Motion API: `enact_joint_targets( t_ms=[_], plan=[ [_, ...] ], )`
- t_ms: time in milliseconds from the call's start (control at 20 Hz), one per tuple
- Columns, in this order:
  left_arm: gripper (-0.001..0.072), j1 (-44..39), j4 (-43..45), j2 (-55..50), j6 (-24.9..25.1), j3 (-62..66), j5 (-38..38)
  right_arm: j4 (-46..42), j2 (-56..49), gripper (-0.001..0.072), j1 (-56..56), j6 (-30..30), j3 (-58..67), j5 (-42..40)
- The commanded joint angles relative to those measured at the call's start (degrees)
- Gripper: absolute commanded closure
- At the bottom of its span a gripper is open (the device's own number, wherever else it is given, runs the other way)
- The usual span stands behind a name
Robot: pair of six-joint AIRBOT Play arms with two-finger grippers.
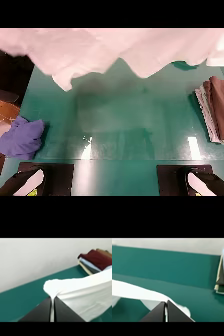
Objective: Fold the shirts.
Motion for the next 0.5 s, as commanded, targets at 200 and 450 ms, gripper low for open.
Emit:
enact_joint_targets(
  t_ms=[200,450],
  plan=[
    [0.0686,0.0,-7.0,7.0,-0.4,3.6,1.4,-0.1,0.0,0.0699,-1.4,-0.1,16.1,11.4],
    [0.0685,0.0,1.7,2.8,-1.9,-2.6,-0.5,-0.1,-5.0,0.0699,-0.5,-0.1,7.4,12.8]
  ],
)
